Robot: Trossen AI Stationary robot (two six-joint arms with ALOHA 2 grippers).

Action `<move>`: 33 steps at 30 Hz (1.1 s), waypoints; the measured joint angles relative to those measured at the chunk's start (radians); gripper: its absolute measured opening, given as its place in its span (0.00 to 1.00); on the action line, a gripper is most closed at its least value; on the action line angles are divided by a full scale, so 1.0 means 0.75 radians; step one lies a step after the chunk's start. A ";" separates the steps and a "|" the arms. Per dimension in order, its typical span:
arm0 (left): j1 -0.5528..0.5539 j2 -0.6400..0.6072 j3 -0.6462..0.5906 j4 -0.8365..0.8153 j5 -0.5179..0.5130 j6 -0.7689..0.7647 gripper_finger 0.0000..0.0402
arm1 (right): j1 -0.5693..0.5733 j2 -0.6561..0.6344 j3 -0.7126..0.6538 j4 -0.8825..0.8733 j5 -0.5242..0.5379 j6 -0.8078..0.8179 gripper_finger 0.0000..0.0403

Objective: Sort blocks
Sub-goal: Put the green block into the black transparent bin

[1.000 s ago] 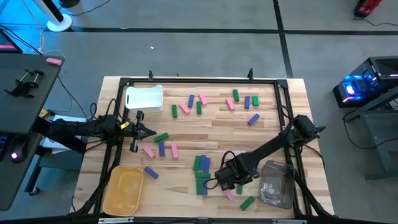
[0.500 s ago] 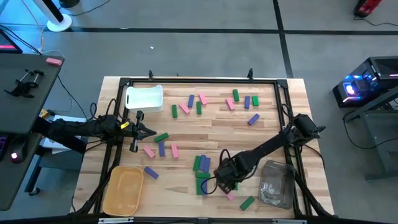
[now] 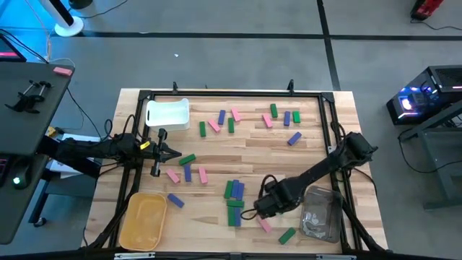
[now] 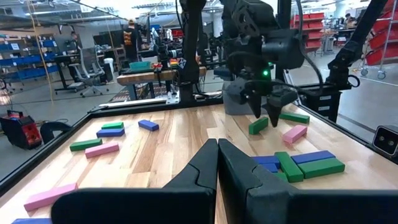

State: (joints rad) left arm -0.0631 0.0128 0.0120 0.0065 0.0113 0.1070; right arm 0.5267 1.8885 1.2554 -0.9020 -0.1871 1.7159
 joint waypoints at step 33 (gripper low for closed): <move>0.000 0.000 0.000 0.000 0.000 0.001 0.00 | 0.165 -0.375 -0.010 -0.072 0.060 -0.101 0.01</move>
State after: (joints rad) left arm -0.0633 0.0128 0.0120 0.0062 0.0113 0.1076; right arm 0.6503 1.6073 1.2480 -0.9560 -0.1420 1.6405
